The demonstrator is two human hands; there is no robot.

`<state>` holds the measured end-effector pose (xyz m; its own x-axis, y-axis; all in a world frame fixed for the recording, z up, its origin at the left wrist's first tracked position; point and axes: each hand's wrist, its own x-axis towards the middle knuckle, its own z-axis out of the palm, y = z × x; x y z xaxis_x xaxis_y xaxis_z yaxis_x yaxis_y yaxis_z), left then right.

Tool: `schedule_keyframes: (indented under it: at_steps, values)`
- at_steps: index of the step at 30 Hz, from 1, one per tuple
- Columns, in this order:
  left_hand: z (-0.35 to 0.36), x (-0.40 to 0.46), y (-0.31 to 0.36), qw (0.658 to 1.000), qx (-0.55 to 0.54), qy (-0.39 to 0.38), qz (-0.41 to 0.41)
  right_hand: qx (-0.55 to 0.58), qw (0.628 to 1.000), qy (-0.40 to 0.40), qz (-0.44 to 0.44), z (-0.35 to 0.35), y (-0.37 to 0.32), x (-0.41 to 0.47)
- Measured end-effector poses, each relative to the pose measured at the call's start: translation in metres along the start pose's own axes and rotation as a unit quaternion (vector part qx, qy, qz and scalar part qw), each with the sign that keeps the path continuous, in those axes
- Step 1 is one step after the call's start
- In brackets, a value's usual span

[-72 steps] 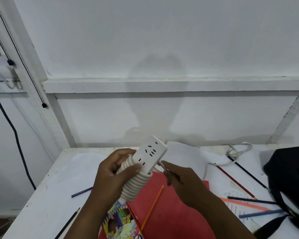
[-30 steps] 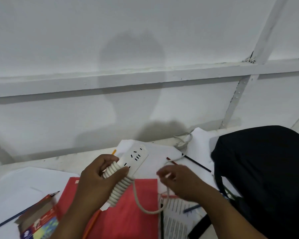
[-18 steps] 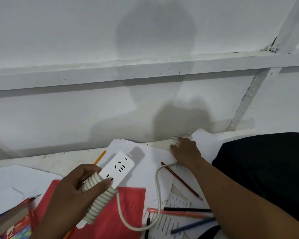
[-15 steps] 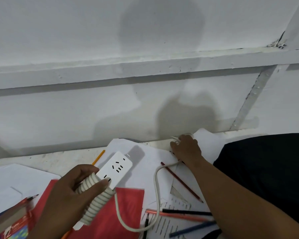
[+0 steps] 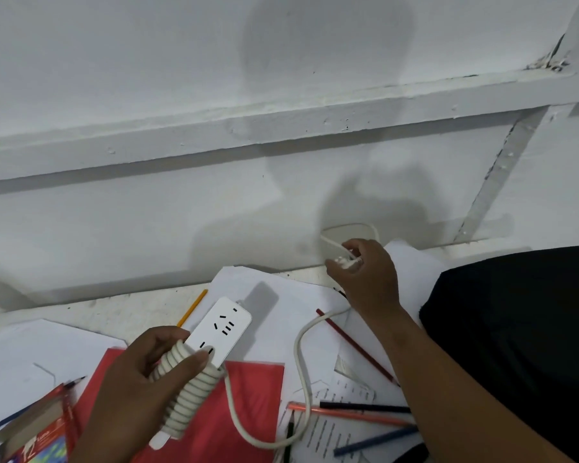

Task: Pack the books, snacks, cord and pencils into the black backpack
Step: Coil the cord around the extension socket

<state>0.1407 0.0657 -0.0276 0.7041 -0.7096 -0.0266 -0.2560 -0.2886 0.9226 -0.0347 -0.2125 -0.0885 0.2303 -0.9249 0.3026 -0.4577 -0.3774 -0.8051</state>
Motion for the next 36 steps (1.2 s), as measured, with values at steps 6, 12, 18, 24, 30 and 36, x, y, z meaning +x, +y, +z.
schedule_keyframes:
  at_steps: [6, 12, 18, 24, 30, 36]
  values:
    - [-0.025, -0.014, 0.001, 0.999, -0.038, 0.007, 0.021, 0.086, 0.995, 0.052, 0.021, -0.045, -0.058, -0.041]
    - [-0.078, -0.031, 0.01, 0.994, -0.1, 0.013, 0.046, 0.261, 0.958, 0.067, 0.102, -0.066, -0.109, -0.088]
    - [-0.142, -0.044, 0.014, 0.987, -0.148, 0.011, 0.066, 0.274, 0.952, 0.058, 0.12, -0.041, -0.139, -0.144]
    - [-0.194, -0.048, -0.01, 0.985, -0.165, -0.001, 0.053, 0.025, 0.999, -0.005, 0.04, 0.035, -0.142, -0.201]
    - [-0.225, -0.048, -0.038, 0.983, -0.178, -0.023, 0.031, -0.104, 0.989, -0.086, 0.061, 0.095, -0.122, -0.235]
    - [-0.243, -0.05, -0.055, 0.983, -0.169, -0.064, 0.021, -0.329, 0.926, -0.163, 0.094, 0.096, -0.12, -0.25]
